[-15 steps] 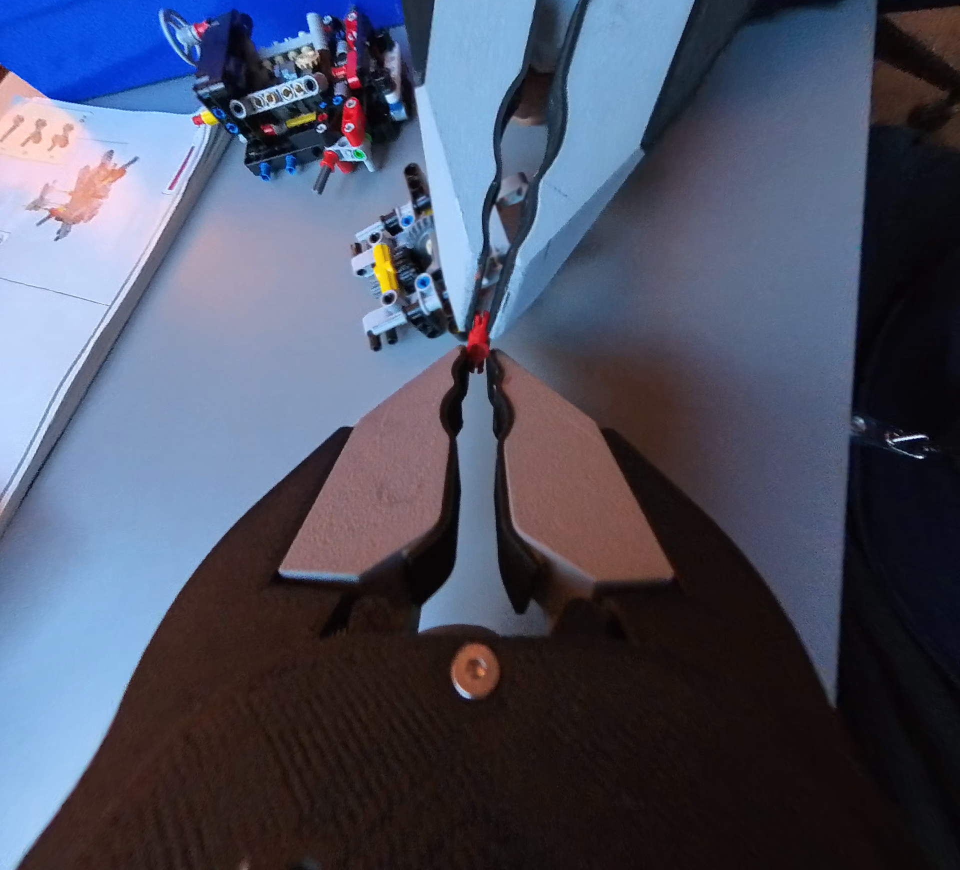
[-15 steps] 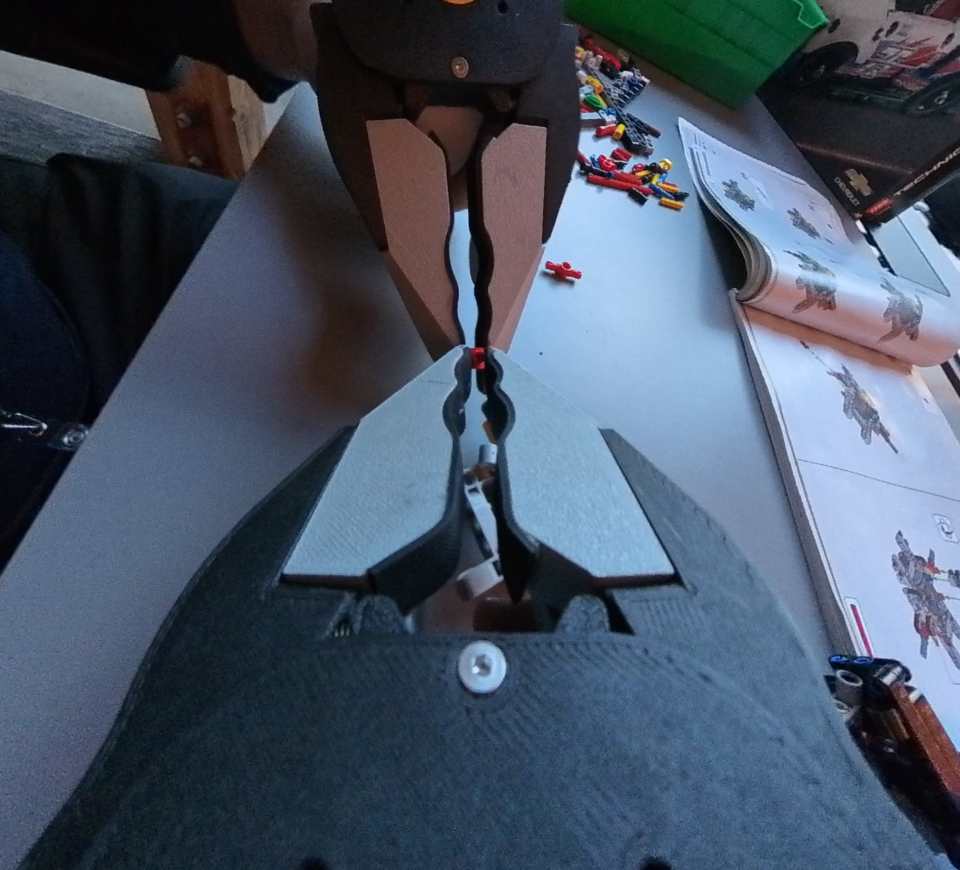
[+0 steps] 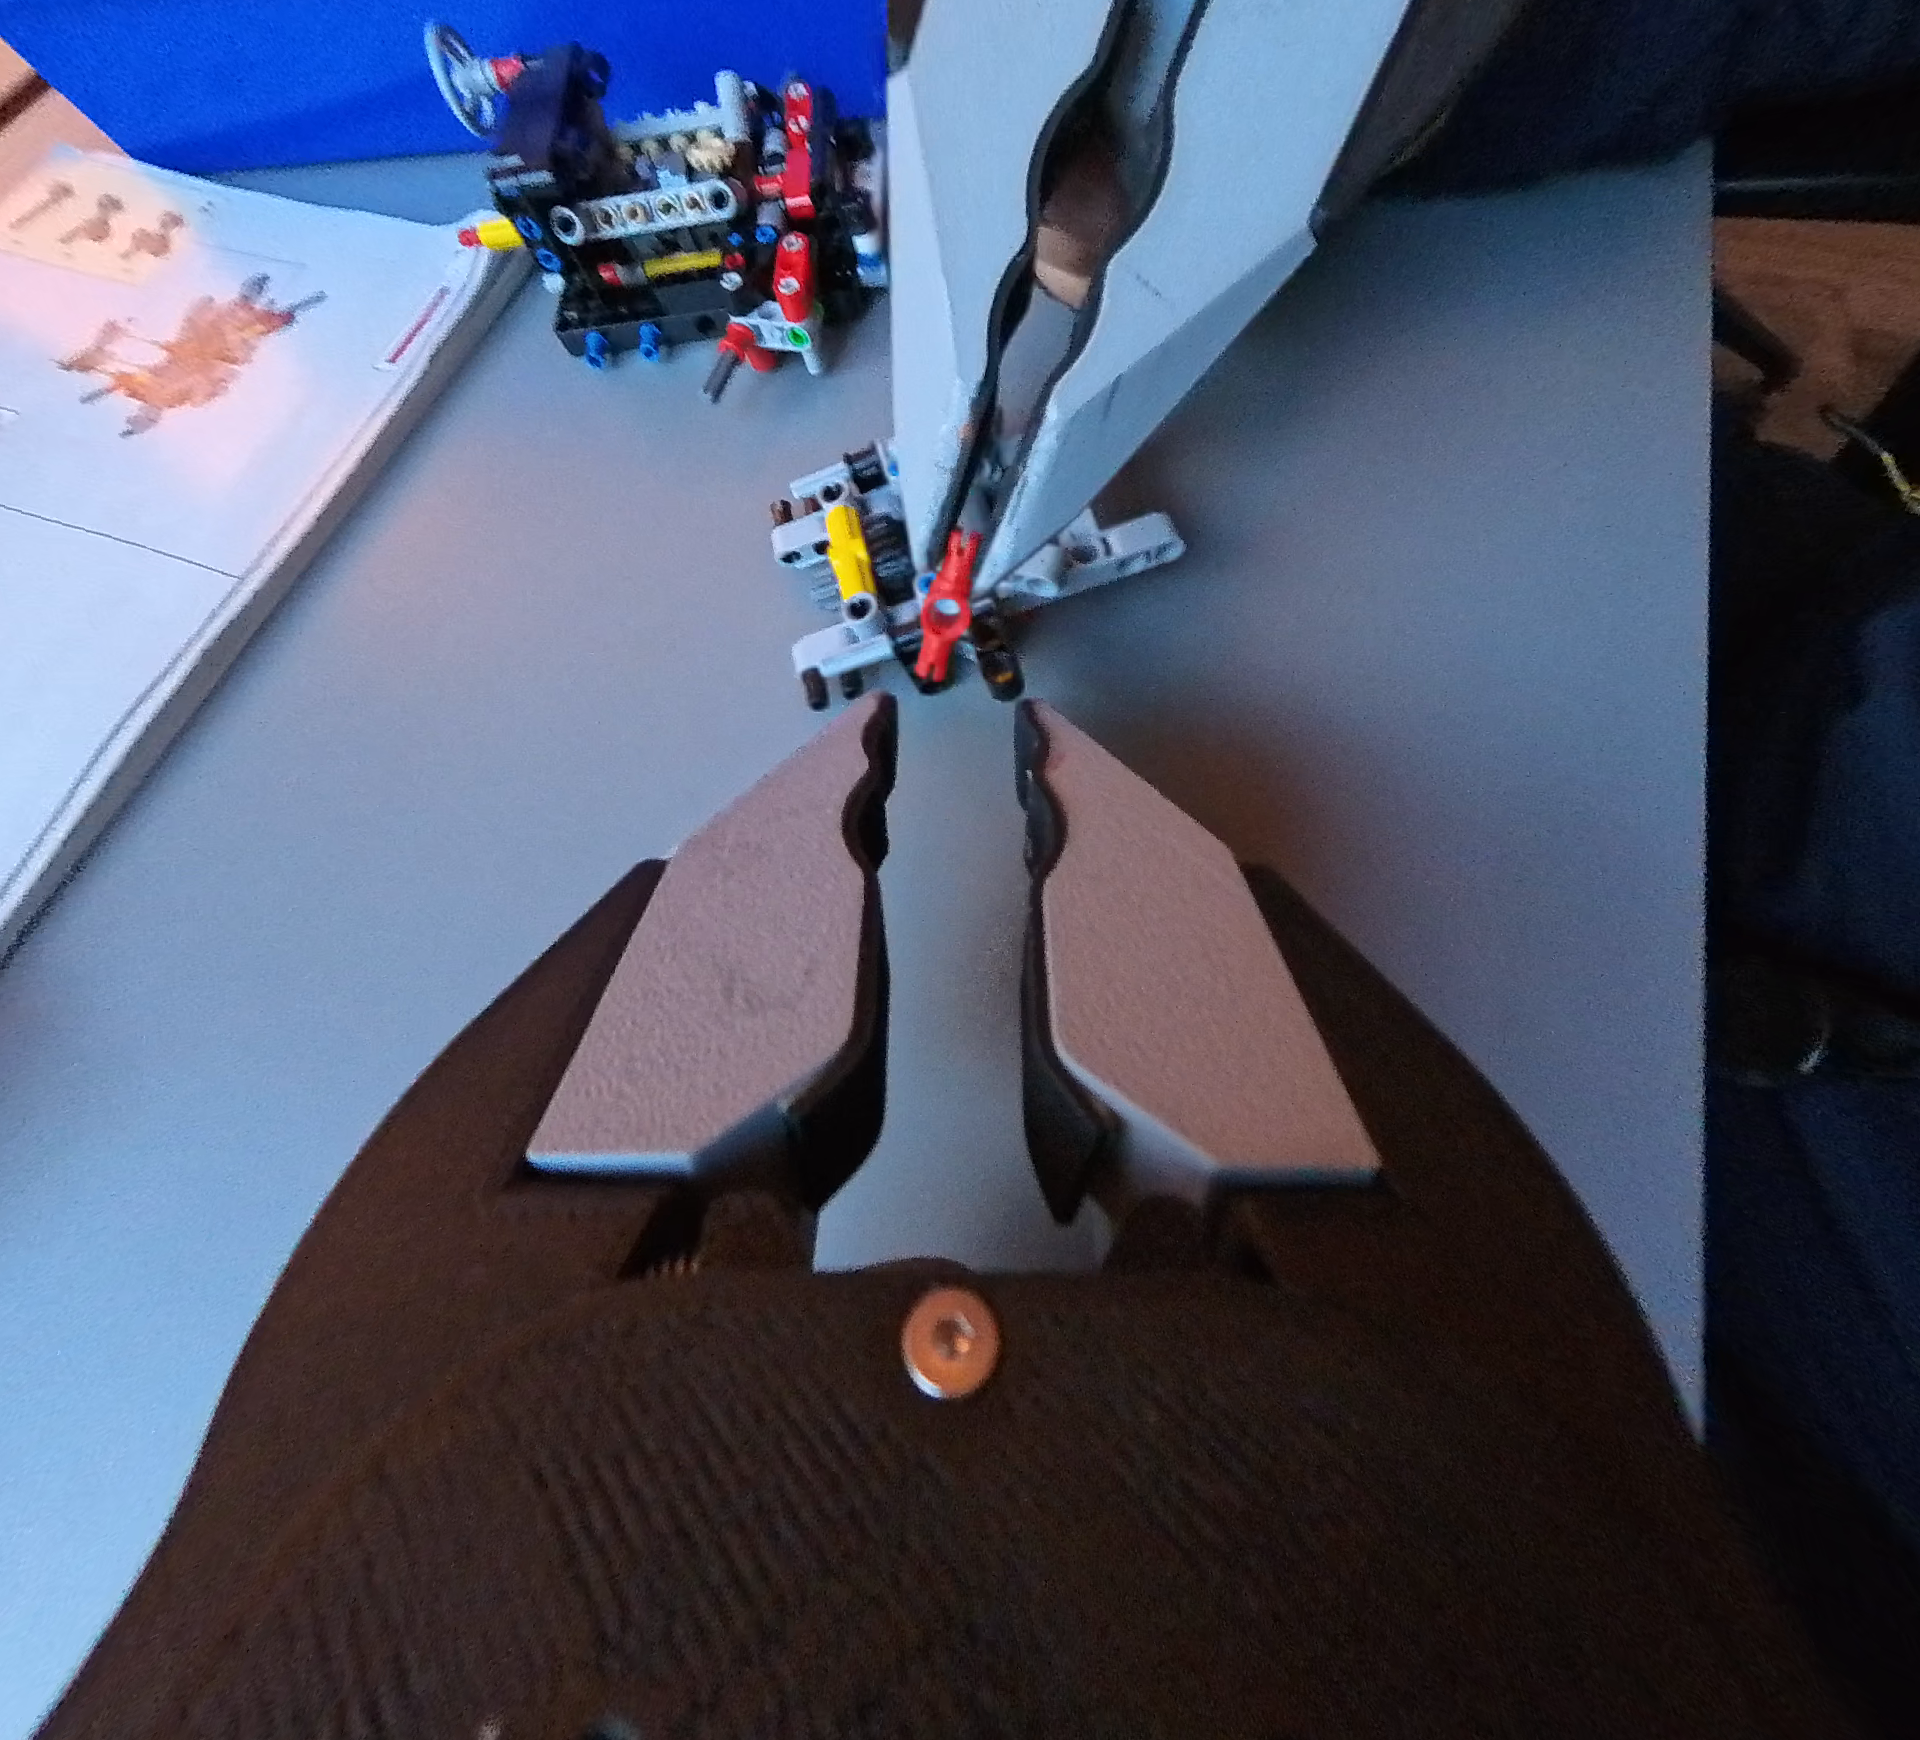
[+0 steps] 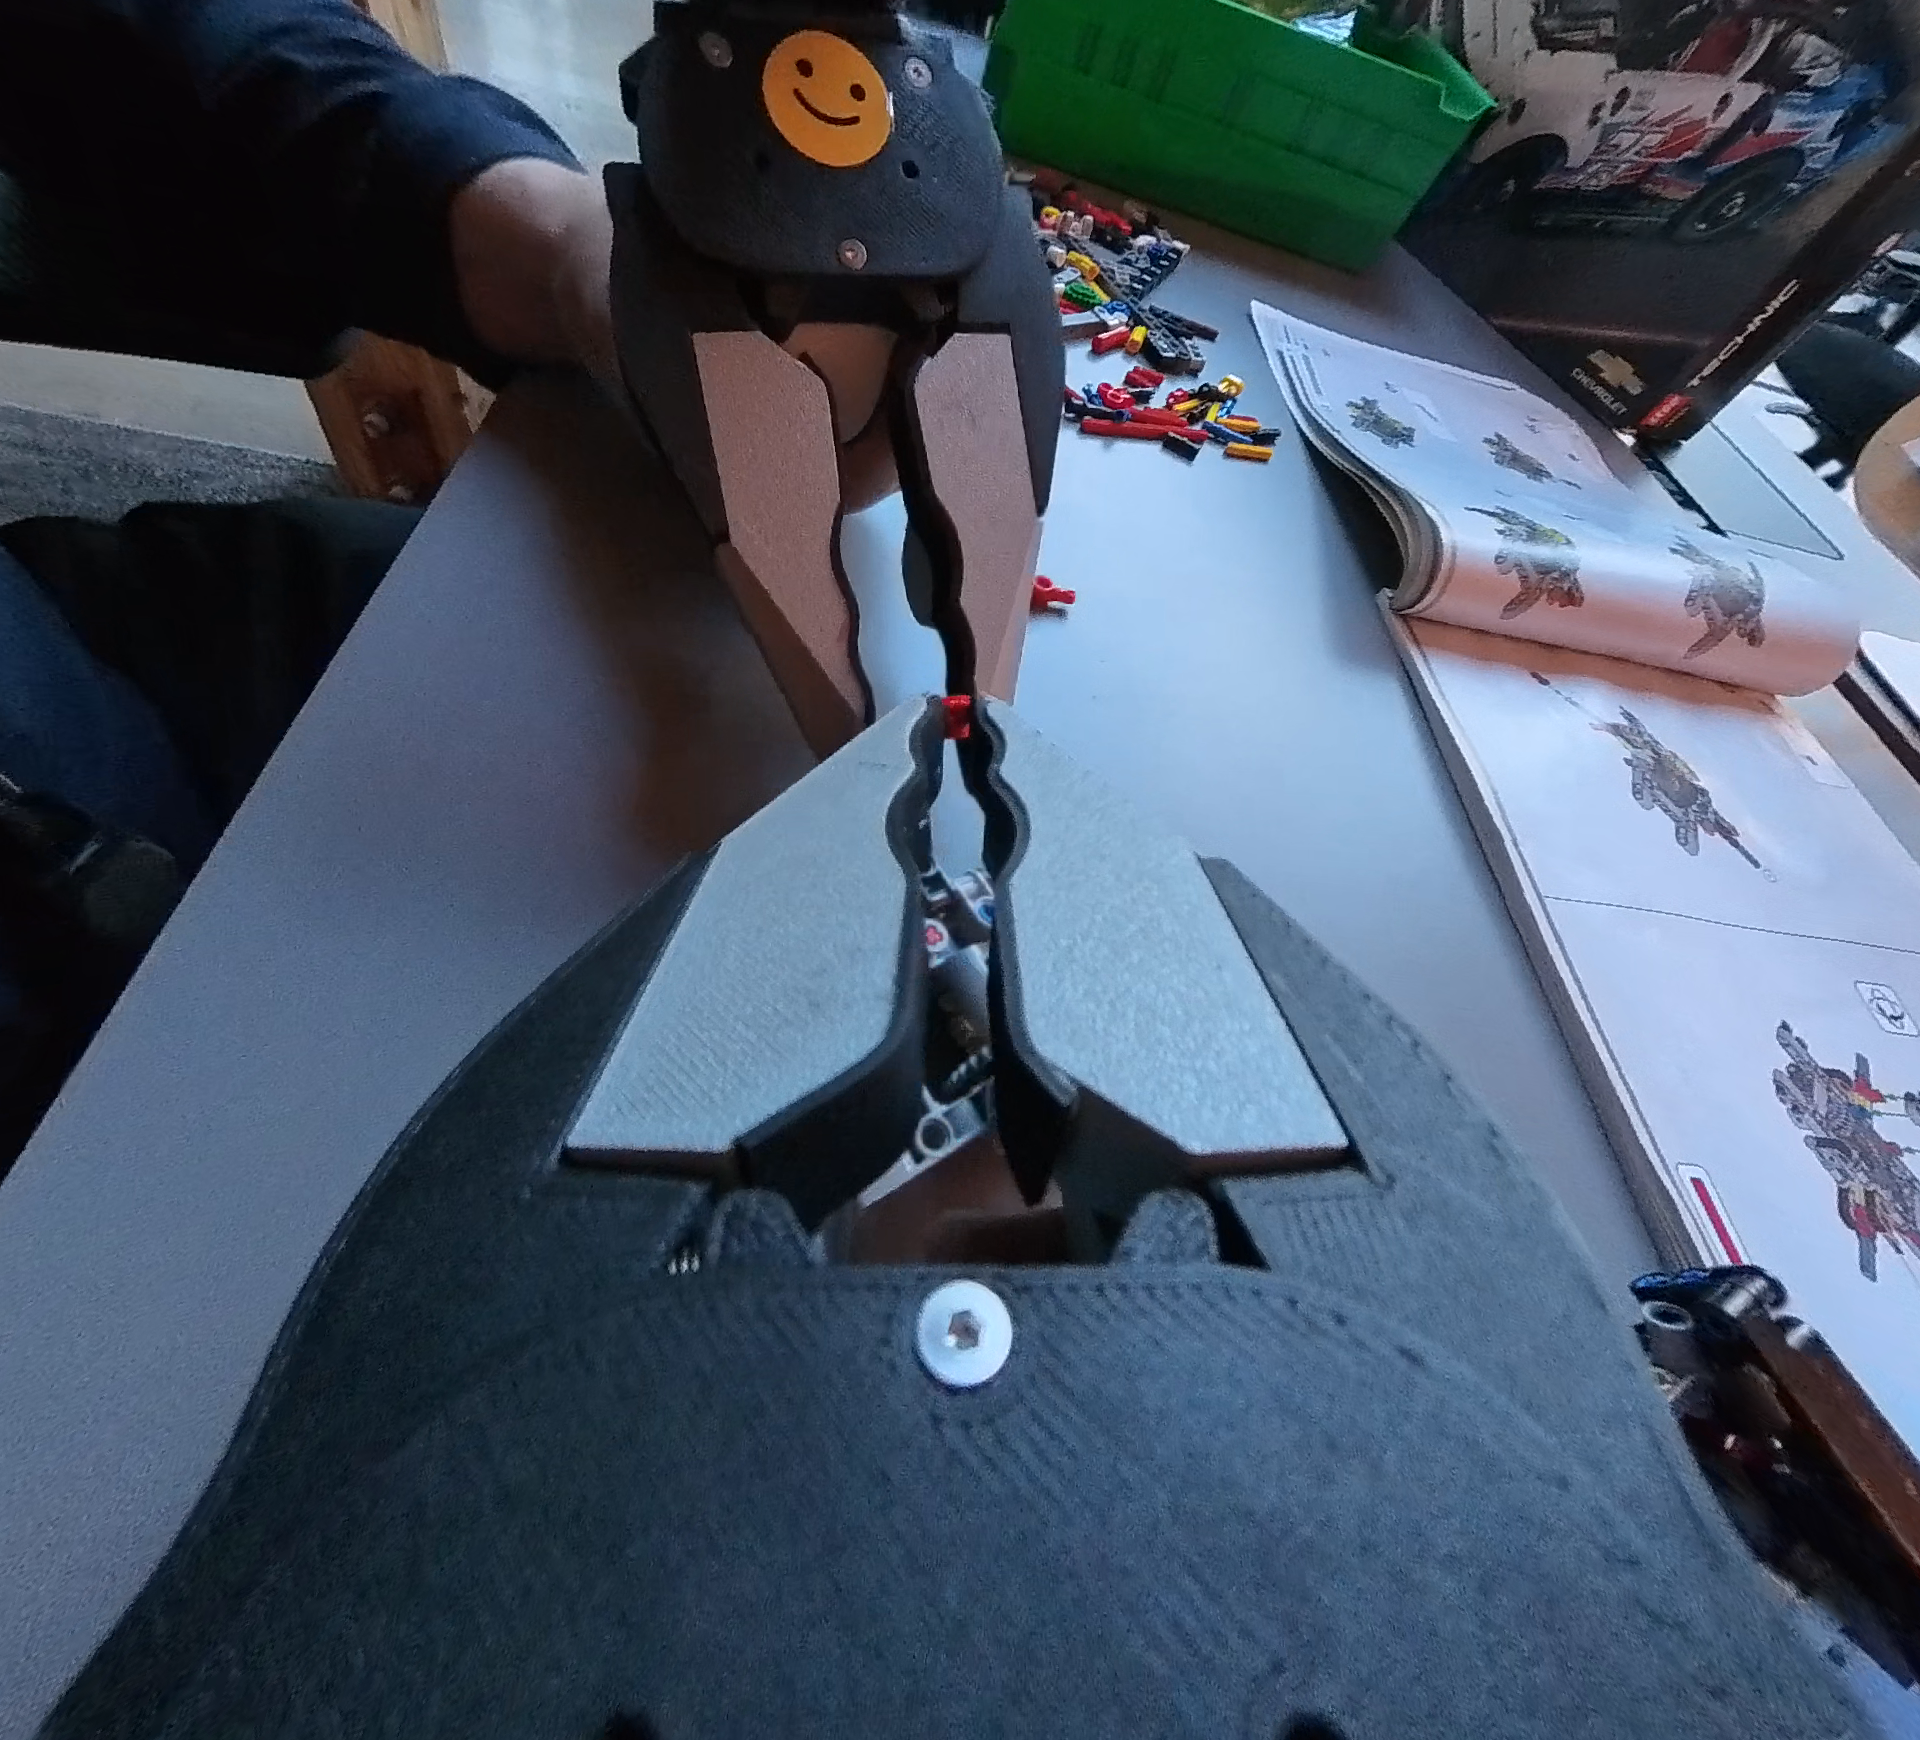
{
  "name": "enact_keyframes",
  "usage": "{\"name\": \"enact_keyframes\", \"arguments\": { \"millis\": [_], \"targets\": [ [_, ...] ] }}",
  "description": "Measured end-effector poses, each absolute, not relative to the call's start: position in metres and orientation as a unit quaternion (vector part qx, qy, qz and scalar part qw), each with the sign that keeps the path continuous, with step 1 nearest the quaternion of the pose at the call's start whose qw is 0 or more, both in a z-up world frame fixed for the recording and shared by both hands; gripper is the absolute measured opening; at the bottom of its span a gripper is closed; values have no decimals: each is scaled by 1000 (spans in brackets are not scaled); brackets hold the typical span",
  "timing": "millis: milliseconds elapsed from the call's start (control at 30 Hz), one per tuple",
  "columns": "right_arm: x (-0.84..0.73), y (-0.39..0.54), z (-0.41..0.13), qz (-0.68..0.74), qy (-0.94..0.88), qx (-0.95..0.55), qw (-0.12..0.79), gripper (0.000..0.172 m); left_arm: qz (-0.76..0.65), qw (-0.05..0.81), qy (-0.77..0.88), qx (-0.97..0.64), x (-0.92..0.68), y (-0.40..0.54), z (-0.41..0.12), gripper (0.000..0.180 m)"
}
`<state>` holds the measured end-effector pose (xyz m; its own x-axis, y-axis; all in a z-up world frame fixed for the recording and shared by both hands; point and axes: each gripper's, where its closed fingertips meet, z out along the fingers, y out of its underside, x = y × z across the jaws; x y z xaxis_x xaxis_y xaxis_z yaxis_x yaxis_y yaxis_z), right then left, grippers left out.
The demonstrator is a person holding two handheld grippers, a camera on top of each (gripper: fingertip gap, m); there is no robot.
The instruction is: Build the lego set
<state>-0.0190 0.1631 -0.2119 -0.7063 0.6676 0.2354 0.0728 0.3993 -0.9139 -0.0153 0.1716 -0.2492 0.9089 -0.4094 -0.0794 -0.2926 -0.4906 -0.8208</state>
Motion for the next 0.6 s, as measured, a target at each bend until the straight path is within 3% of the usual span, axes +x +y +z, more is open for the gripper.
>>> {"name": "enact_keyframes", "arguments": {
  "millis": [367, 600],
  "targets": [
    [-27, 179, -197, 523, -743, -270, 318, 1, -16, 501, 195, -843, -30, 172, -238, 32],
    [-27, 181, -195, 528, -738, -275, 318, 1, -28, 522, 164, -837, -40, 173, -229, 30]
  ]
}}
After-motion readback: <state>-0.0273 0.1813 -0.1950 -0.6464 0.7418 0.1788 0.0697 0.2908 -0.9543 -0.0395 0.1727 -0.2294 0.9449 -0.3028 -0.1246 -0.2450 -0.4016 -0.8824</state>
